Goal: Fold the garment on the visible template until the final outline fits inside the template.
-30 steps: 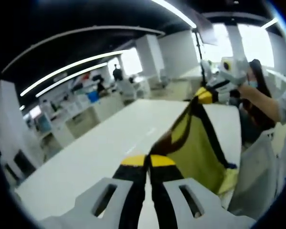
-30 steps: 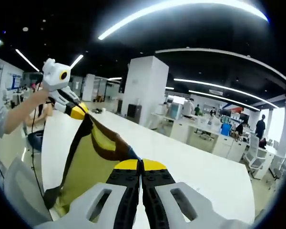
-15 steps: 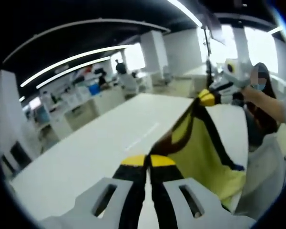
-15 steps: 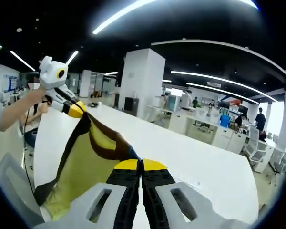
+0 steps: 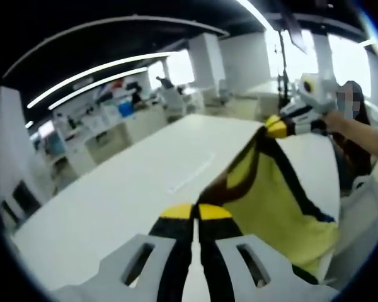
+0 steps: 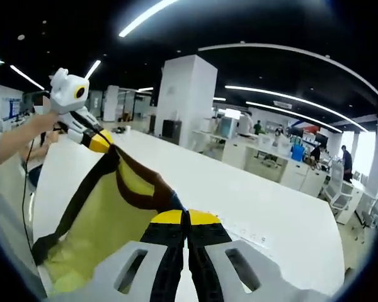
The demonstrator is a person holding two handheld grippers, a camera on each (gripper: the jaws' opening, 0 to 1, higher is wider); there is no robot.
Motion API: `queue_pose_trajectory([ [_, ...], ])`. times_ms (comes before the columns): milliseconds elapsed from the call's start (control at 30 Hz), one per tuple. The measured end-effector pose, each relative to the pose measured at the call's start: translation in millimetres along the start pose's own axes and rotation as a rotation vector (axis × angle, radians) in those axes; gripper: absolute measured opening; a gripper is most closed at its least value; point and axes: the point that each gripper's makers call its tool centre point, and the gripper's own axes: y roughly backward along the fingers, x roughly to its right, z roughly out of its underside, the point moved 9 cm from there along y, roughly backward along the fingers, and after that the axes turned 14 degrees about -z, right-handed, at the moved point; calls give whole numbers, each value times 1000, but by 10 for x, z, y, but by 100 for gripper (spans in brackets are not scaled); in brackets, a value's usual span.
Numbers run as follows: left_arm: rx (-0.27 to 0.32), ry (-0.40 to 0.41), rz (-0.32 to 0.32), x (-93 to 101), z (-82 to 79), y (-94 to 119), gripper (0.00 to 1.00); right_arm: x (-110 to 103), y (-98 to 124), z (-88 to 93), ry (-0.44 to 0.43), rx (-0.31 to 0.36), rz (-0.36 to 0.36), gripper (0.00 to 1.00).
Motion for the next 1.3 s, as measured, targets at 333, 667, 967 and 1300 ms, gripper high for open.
queue_pose_trajectory([
  [333,-22,-4,-12,-69,145,-419,0,233,-239,143,-3,-33,14,1],
  [667,-53,-1,-12,-156,245,-870,0,544,-521,366,-22,-72,31,1],
  [967,-96,31,-9,-210,475,-1289,0,747,-811,650,-38,-118,30,1],
  [1300,-148,66,-1,-208,725,-1631,0,858,-1073,972,-57,-171,38,1],
])
